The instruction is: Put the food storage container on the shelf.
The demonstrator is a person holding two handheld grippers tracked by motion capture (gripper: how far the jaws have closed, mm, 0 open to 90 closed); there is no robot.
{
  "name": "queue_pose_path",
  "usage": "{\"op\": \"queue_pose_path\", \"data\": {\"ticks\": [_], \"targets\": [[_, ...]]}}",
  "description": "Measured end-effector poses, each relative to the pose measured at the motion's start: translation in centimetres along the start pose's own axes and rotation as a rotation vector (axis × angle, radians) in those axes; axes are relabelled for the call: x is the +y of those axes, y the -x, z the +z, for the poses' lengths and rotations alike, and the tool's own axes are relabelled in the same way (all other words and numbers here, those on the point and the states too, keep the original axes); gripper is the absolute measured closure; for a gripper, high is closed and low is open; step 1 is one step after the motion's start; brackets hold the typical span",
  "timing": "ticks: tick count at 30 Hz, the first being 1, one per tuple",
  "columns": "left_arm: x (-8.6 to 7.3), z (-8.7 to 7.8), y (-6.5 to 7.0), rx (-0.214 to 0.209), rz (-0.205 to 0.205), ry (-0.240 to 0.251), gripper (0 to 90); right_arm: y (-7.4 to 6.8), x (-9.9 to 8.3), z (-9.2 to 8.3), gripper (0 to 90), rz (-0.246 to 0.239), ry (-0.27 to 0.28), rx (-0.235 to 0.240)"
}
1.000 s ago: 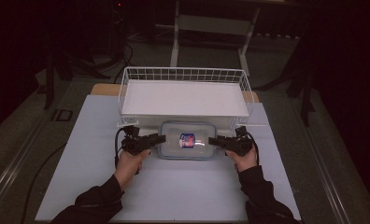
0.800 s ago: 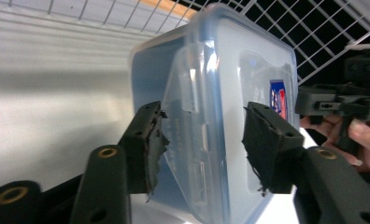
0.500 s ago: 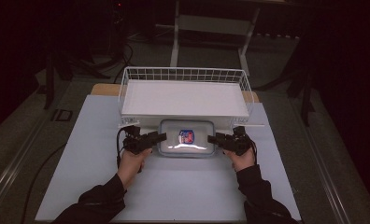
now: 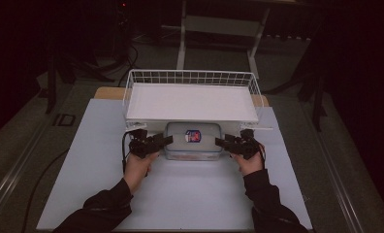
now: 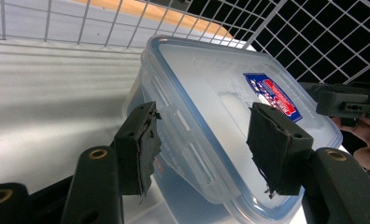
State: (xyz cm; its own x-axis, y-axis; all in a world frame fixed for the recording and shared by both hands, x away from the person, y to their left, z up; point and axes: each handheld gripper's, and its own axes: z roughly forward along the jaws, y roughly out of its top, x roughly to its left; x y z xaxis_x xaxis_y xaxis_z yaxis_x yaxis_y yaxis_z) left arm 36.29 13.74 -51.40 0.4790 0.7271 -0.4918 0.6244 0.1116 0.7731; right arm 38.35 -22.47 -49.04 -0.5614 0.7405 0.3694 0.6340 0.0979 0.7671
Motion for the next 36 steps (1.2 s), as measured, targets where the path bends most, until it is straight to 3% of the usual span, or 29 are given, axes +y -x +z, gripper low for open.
{"op": "queue_pose_path", "data": {"ticks": [3,4,5,6,8,9,20,22,24,26,31,33,34,36], "targets": [[-0.1,-0.3,0.2,-0.001,0.017,-0.002,41.8,-0.3,0.0,-0.1,38.7,-0.018,-0.004,0.000],[-0.2,-0.4,0.5,-0.004,-0.015,0.000,40.9,-0.6,-0.1,-0.1,38.6,-0.027,-0.015,0.003],[-0.2,-0.5,0.5,-0.004,-0.013,-0.003,40.9,-0.6,-0.1,-0.1,38.6,-0.027,-0.015,0.003],[-0.1,-0.6,0.3,-0.001,0.010,-0.007,40.9,-0.6,-0.2,-0.1,38.4,-0.043,-0.006,0.006],[-0.1,-1.0,0.3,-0.004,0.009,-0.010,40.8,-0.9,-0.4,-0.2,38.2,-0.065,0.002,0.000],[-0.2,-1.3,0.5,-0.021,0.017,-0.025,40.8,-1.2,-0.6,-0.2,38.2,-0.072,0.004,-0.002],[-1.0,-3.5,2.3,-0.052,0.086,-0.046,40.8,-3.7,-1.0,-1.8,37.8,-0.185,0.035,-0.058],[-1.2,-3.9,2.6,-0.058,0.094,-0.046,40.8,-4.4,-1.0,-2.3,37.8,-0.204,0.038,-0.050],[-1.8,-4.8,3.4,-0.053,0.136,-0.026,40.7,-5.4,-1.2,-2.7,39.3,-0.200,0.046,-0.003],[-1.9,-5.1,3.6,-0.058,0.135,-0.021,38.1,-5.9,-1.4,-2.9,40.7,-0.200,0.052,0.023],[-2.5,-6.3,4.3,-0.115,0.155,-0.028,33.1,-6.6,-1.9,-2.8,43.7,-0.202,0.044,0.049],[-2.8,-6.7,4.5,-0.114,0.170,-0.036,21.7,-7.2,-2.9,-2.2,51.7,-0.209,0.019,0.059],[-3.0,-6.8,4.5,-0.123,0.166,-0.037,21.7,-7.2,-2.9,-2.2,51.7,-0.209,0.019,0.059],[-3.4,-7.2,4.4,-0.123,0.169,-0.031,15.0,-7.3,-3.4,-1.8,59.8,-0.212,-0.005,0.065]]}}
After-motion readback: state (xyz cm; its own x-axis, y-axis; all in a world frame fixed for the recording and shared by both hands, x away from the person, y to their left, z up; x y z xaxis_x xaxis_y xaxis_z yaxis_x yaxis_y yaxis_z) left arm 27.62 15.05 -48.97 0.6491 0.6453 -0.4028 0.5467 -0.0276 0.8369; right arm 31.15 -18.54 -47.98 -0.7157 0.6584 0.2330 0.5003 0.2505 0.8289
